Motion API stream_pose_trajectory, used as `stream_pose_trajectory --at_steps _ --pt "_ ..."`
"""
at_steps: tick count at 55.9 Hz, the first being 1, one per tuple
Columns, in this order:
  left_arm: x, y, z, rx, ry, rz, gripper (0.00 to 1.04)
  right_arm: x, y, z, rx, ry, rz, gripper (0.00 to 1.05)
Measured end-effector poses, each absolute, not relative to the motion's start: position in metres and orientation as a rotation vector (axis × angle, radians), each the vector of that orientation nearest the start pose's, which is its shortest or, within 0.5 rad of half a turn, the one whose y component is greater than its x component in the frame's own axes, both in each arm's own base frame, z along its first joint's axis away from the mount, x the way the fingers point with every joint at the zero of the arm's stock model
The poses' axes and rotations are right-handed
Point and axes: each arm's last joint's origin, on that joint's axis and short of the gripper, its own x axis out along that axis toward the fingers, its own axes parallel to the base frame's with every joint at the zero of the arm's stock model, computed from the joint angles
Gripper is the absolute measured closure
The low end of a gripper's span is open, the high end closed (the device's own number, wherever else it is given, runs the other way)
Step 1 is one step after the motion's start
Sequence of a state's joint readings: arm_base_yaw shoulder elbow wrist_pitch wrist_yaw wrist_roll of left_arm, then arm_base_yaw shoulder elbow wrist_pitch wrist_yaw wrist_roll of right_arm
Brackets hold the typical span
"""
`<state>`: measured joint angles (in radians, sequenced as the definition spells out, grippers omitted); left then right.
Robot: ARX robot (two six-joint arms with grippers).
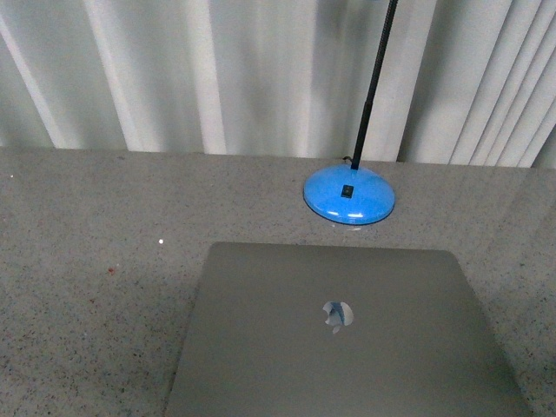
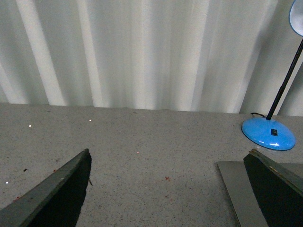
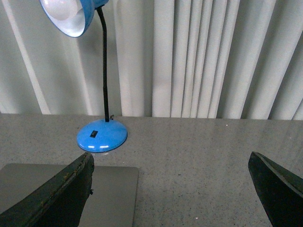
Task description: Close laptop
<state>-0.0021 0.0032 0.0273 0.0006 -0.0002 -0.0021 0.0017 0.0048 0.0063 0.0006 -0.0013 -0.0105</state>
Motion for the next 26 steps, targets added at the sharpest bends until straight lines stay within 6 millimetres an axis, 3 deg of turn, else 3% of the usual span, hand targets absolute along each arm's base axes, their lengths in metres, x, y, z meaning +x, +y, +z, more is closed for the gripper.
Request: stream_pose_trajectory --at_steps 26 --pt "0.0962 -0.0002 0.1726 -0.003 -0.025 -0.002 0.07 0.0976 0.0002 0.1653 -0.011 -0.002 0.003 0.07"
